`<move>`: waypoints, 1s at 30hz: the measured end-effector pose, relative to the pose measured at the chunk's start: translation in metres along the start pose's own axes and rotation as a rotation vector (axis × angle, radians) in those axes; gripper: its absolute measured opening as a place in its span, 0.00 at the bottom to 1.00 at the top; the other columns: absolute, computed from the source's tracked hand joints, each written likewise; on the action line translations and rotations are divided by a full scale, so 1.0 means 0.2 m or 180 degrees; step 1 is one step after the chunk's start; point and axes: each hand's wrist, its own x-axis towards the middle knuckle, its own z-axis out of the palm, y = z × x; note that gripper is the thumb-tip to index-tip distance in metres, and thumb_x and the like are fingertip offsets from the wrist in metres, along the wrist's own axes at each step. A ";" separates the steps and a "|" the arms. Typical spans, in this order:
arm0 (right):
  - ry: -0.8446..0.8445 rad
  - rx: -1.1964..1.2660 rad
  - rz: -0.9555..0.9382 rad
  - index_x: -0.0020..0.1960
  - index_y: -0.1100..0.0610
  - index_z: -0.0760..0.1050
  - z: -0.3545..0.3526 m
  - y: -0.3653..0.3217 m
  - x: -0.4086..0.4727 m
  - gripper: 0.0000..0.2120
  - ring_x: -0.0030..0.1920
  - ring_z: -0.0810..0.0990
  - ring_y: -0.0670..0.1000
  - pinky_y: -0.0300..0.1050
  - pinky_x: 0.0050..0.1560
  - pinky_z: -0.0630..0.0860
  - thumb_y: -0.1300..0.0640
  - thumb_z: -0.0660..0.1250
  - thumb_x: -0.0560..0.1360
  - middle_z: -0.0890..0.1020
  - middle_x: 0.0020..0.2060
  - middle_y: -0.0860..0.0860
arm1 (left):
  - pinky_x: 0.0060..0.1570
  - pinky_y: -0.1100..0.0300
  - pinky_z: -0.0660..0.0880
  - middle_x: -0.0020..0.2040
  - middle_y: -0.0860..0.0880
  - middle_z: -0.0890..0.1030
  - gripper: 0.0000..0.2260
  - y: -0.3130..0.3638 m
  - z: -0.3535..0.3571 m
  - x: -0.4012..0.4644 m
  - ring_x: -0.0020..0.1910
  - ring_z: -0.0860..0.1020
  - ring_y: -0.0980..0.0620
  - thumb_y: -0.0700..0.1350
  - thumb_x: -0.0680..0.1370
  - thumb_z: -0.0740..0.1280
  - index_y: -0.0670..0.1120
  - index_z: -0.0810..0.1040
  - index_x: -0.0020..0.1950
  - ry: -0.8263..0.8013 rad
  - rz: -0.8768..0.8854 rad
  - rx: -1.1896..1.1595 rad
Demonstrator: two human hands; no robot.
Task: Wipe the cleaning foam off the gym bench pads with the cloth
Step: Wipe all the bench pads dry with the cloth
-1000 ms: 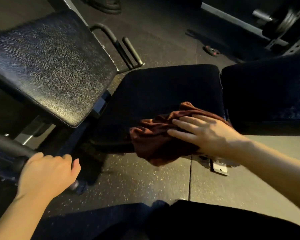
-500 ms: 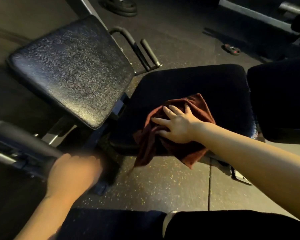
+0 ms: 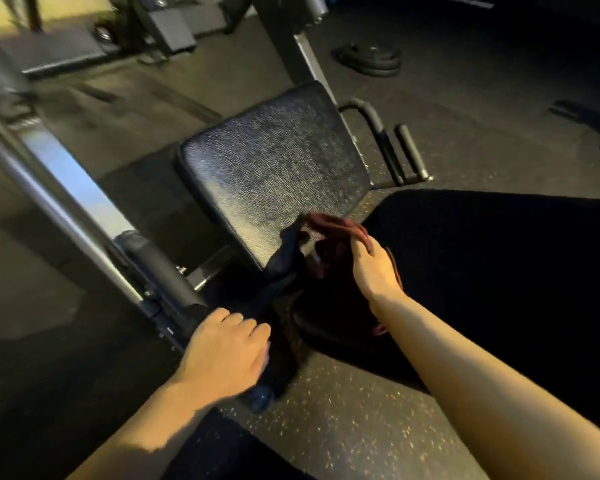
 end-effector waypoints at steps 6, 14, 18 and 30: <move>-0.0005 0.1040 -0.0727 0.60 0.52 0.73 0.25 -0.30 0.03 0.20 0.58 0.74 0.50 0.41 0.64 0.64 0.40 0.56 0.79 0.78 0.57 0.53 | 0.55 0.49 0.66 0.47 0.51 0.81 0.10 -0.27 -0.20 0.12 0.47 0.78 0.46 0.51 0.73 0.62 0.49 0.81 0.45 0.0983 -0.1482 -0.0028; -0.0149 -0.1170 -0.3109 0.63 0.57 0.76 0.65 -0.34 0.35 0.19 0.68 0.70 0.60 0.61 0.69 0.61 0.49 0.56 0.78 0.76 0.64 0.58 | 0.55 0.49 0.66 0.42 0.54 0.80 0.08 -0.56 -0.03 0.24 0.47 0.78 0.47 0.51 0.71 0.60 0.53 0.79 0.41 0.0392 -0.2903 -0.0338; 0.0386 -0.1211 -0.3326 0.55 0.50 0.78 0.80 -0.43 0.46 0.13 0.67 0.70 0.61 0.71 0.69 0.51 0.44 0.63 0.76 0.79 0.59 0.53 | 0.50 0.51 0.66 0.34 0.55 0.78 0.10 -0.57 -0.03 0.24 0.40 0.77 0.47 0.52 0.71 0.58 0.53 0.78 0.35 0.0385 -0.2817 -0.0228; 0.0370 -0.1915 -0.2569 0.54 0.52 0.80 0.73 -1.07 0.85 0.23 0.60 0.73 0.58 0.58 0.67 0.61 0.38 0.55 0.76 0.80 0.55 0.55 | 0.52 0.54 0.65 0.36 0.53 0.81 0.13 -0.59 -0.03 0.25 0.39 0.79 0.49 0.51 0.72 0.58 0.50 0.81 0.38 0.0195 -0.2670 -0.0113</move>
